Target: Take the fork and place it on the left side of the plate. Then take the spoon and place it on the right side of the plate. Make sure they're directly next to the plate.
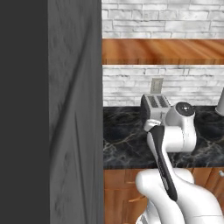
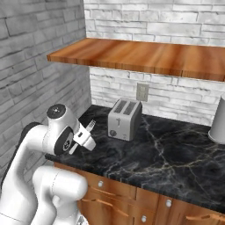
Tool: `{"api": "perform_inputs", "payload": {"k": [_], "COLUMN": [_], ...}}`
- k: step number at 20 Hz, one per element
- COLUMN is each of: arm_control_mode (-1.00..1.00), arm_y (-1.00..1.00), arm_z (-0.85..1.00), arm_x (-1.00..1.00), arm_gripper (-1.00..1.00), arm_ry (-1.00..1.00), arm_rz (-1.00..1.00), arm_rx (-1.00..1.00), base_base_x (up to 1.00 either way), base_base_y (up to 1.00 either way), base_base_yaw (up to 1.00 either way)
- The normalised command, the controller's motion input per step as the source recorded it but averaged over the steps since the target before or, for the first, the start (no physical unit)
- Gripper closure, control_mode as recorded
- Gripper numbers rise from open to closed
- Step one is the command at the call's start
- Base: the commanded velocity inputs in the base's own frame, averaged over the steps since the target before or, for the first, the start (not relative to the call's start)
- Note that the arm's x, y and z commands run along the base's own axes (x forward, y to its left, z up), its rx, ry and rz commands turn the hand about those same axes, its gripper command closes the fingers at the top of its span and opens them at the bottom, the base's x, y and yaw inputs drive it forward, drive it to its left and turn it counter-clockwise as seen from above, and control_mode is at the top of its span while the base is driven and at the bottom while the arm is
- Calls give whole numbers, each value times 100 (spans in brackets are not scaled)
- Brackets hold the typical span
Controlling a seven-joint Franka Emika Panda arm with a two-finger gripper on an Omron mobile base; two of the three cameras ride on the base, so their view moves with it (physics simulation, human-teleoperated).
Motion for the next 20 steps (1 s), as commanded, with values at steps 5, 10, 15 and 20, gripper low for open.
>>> {"api": "perform_inputs", "payload": {"k": [5,10,15,20], "arm_control_mode": [-100,-100,100,100], "arm_y": [0,0,0,0], "arm_z": [0,0,-1,0], "arm_x": [-20,0,0,0], "arm_gripper": [100,100,100,100], "arm_ry": [6,0,0,0], "arm_rz": [0,2,2,0], "arm_rx": [-3,0,0,0], "base_base_x": [0,0,0,-31], "base_base_y": [0,0,-1,-22], "base_base_yaw": [0,0,0,0]}}
